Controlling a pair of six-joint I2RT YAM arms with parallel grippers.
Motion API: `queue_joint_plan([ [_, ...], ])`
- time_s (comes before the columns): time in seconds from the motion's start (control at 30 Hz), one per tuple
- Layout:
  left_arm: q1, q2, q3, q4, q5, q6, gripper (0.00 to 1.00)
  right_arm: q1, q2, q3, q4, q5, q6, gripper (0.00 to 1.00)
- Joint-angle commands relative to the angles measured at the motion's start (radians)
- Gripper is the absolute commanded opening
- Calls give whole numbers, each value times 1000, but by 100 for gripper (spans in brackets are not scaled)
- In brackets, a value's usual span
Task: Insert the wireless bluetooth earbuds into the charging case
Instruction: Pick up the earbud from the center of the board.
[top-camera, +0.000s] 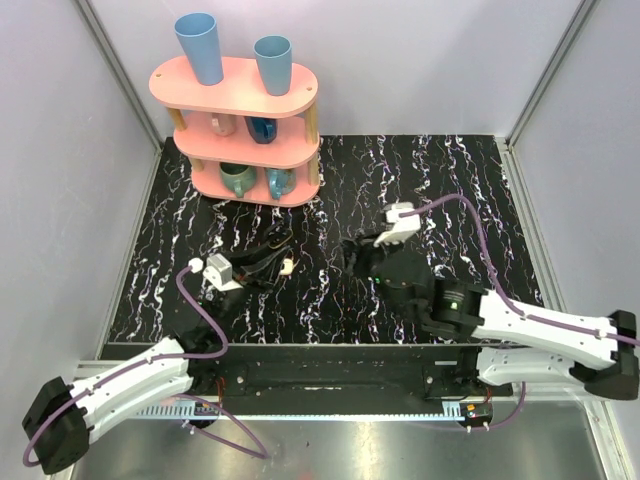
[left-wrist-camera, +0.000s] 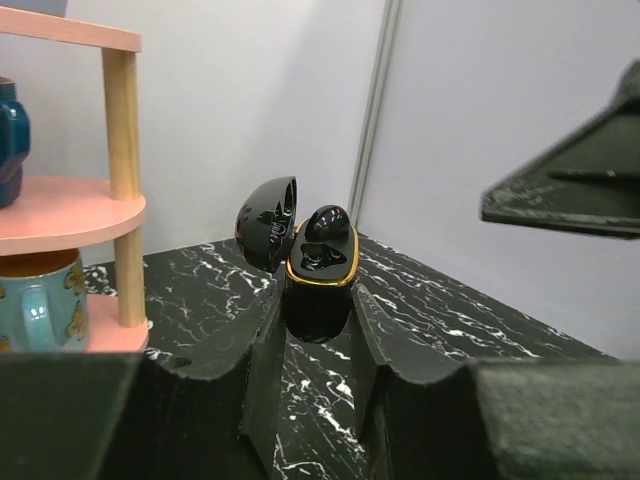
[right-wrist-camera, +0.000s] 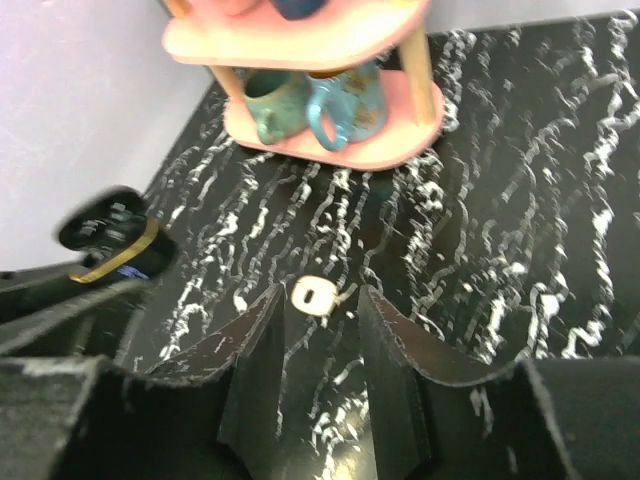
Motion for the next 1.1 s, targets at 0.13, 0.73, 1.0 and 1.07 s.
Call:
queue_joint_plan([
  [0.13, 4, -89, 4, -70, -122, 39, 0, -88, -109, -169, -350, -196, 372, 43],
  [0.73, 6, -248, 20, -225, -133, 73, 0, -96, 179, -90, -404, -760, -162, 45],
  [1.0, 6, -245, 33, -242, -121, 68, 0, -97, 331, -48, -383, -793, -262, 43],
  [1.07, 6, -244, 32, -234, -119, 64, 0, -97, 362, -45, -357, -805, -283, 42],
])
